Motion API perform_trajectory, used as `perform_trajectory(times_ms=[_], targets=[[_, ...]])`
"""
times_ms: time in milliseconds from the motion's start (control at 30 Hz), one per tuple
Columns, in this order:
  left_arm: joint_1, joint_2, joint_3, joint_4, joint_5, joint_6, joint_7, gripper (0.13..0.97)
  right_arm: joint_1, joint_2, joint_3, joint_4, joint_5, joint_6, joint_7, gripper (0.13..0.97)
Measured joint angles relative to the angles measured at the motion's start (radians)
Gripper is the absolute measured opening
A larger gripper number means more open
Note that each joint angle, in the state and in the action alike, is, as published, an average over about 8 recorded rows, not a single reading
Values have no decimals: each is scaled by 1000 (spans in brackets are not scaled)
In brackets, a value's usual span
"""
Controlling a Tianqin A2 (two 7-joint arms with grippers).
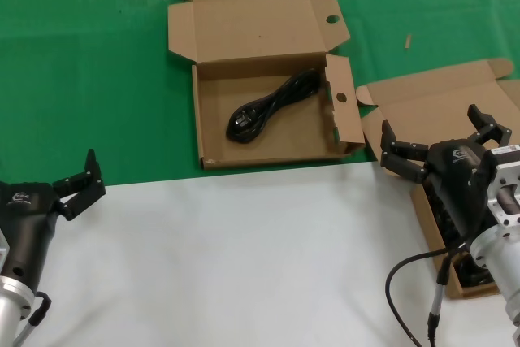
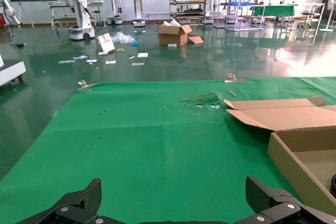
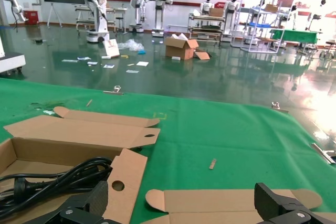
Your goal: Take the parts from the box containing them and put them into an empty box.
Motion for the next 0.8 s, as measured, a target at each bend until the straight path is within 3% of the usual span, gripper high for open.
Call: perform_trajectory(times_ms=[800], targets=[[0,0,0,0,0,0,0,966,0,0,0,0,0,0,0,966]])
